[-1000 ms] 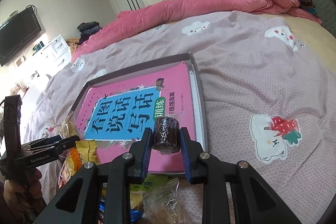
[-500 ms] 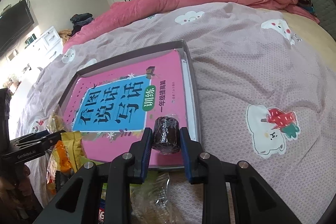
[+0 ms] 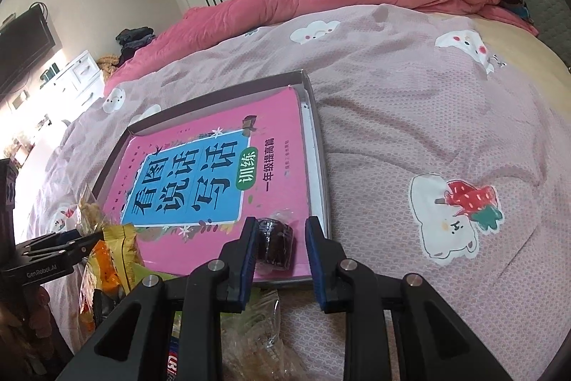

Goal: Organize snacks
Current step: 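Release the crisp bag with the left tool while the right tool releases the candy in the tray, then move the left tool to the yellow rice-cake bag while the right tool moves to the cookie bag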

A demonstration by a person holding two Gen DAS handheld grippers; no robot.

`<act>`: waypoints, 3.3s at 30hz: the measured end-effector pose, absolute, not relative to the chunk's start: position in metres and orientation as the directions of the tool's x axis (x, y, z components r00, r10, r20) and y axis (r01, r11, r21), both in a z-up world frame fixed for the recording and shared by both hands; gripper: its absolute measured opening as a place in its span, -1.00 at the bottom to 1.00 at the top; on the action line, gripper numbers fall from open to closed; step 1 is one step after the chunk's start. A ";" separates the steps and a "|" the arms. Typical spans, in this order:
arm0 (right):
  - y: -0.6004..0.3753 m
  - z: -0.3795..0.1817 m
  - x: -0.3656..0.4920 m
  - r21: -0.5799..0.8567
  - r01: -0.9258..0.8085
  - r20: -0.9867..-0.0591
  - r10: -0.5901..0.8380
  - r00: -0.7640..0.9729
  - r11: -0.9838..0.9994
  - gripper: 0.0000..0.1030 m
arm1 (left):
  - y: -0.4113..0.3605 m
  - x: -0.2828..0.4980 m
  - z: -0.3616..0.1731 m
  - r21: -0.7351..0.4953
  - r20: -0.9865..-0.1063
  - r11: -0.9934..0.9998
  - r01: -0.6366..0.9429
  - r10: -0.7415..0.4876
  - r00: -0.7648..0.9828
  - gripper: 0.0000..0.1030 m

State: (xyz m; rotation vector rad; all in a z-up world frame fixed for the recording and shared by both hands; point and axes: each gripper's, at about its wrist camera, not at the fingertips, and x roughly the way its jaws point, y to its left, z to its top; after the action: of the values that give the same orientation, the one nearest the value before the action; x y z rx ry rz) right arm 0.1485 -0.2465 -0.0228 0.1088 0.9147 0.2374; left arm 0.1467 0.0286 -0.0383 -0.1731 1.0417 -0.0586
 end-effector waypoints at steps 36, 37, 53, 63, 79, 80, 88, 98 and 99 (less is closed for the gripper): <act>-0.252 0.002 0.135 0.289 -0.208 -0.681 0.353 0.642 0.934 -0.14 | 0.037 0.127 -0.006 -0.221 -0.782 0.975 -0.024 -0.162 0.602 0.34; -0.252 0.003 0.133 0.291 -0.213 -0.677 0.358 0.643 0.933 -0.11 | 0.038 0.126 -0.004 -0.223 -0.777 0.974 -0.023 -0.164 0.608 0.43; -0.258 0.021 0.113 0.278 -0.246 -0.642 0.370 0.672 0.928 0.06 | 0.025 0.104 0.017 -0.178 -0.737 0.982 0.059 -0.173 0.653 0.54; -0.269 0.028 0.101 0.279 -0.241 -0.635 0.367 0.680 0.930 0.11 | 0.015 0.092 0.018 -0.154 -0.741 0.983 0.100 -0.182 0.646 0.54; -0.257 0.026 0.079 0.168 -0.281 -0.679 0.318 0.661 0.945 0.17 | 0.001 0.071 0.014 -0.117 -0.763 0.981 0.158 -0.190 0.618 0.54; -0.257 0.025 0.078 0.159 -0.282 -0.688 0.311 0.656 0.946 0.17 | 0.000 0.070 0.014 -0.115 -0.763 0.980 0.161 -0.191 0.617 0.54; -0.256 0.017 0.068 0.142 -0.283 -0.725 0.295 0.623 0.948 0.17 | -0.007 0.064 0.009 -0.095 -0.776 0.977 0.191 -0.193 0.600 0.54; -0.261 0.013 0.058 0.146 -0.281 -0.741 0.293 0.604 0.949 0.17 | -0.015 0.062 0.003 -0.075 -0.791 0.972 0.223 -0.194 0.580 0.54; -0.262 0.011 0.057 0.142 -0.280 -0.745 0.288 0.601 0.950 0.18 | -0.017 0.062 0.003 -0.068 -0.791 0.971 0.227 -0.191 0.582 0.54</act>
State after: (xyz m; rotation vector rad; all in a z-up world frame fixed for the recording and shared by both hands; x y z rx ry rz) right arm 0.0572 -0.2616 0.0112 0.0110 0.8658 0.3291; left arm 0.0620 -0.0171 0.0027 0.0424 0.9181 -0.2444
